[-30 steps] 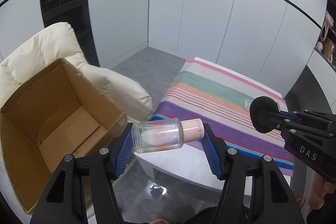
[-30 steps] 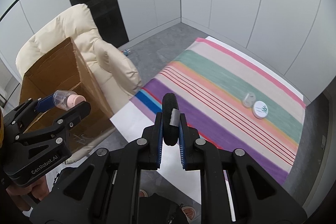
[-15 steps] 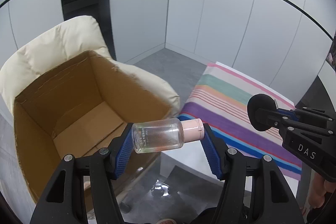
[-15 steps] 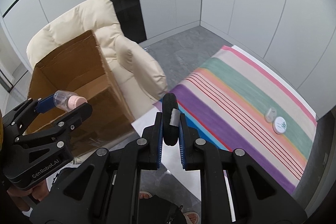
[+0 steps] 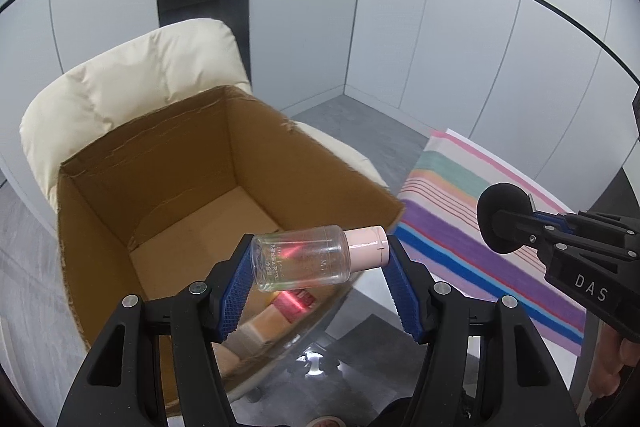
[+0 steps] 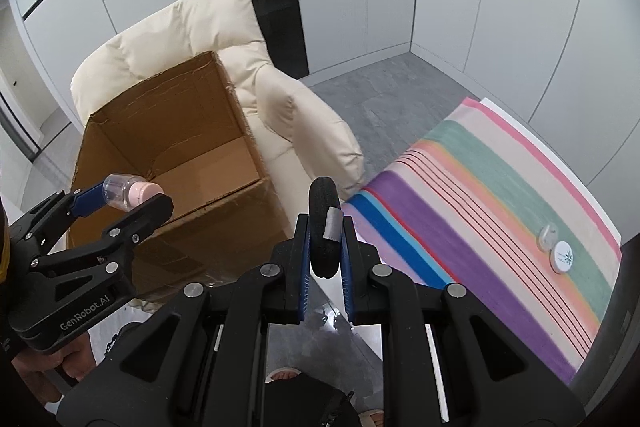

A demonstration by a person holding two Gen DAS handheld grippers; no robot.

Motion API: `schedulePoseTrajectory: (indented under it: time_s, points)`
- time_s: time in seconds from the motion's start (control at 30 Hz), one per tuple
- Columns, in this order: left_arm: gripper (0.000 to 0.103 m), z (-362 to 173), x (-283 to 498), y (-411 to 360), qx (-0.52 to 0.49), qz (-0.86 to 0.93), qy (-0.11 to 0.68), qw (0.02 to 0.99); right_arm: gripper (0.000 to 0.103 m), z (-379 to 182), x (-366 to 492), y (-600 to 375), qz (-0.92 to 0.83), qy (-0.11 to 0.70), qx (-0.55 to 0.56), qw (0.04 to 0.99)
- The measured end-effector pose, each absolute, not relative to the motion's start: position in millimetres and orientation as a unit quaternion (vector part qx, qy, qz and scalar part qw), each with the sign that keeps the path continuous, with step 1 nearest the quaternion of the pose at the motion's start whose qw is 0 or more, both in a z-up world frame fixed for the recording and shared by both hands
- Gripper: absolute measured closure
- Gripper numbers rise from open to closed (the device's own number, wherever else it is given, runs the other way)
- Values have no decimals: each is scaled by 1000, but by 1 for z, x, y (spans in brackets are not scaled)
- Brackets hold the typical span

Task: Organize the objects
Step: 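Open the left tool over the box while the right tool releases the black puff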

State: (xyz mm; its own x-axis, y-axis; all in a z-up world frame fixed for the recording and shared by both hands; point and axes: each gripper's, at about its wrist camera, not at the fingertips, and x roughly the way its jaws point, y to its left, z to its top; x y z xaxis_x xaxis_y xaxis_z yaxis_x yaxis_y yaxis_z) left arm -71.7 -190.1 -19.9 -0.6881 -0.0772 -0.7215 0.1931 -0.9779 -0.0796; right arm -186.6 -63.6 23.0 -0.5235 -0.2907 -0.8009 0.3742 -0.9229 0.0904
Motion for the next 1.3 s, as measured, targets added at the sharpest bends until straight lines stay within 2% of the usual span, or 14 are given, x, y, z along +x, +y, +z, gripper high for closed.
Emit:
schedulePoseTrajectory:
  time_s: [0.57,0.67,0.73,0.8,0.93,1.03,1.3]
  points:
    - [39,-20,-45,-235,385,-911,90,116,89,25,-182,-127,-864,75,434,243]
    - [31,-19,-38,-245,383,-910,97,124,89,26,-180,-138,-863,77,430,252]
    - [10,-16,-33,-254,374,-911,102,137,89,26,-180,-145,-862,79,429,258]
    - [0,-12,-27,-262,361,-913,105,157,89,26,-179,-154,-860,82,429,264]
    - [0,-14,-22,-278,365,-906,88,197,89,25,-177,-170,-855,87,429,277]
    - [0,-15,-14,-292,366,-902,114,198,89,25,-176,-182,-853,91,429,285]
    - [0,-13,2,-313,357,-900,118,220,89,23,-173,-211,-843,97,430,308]
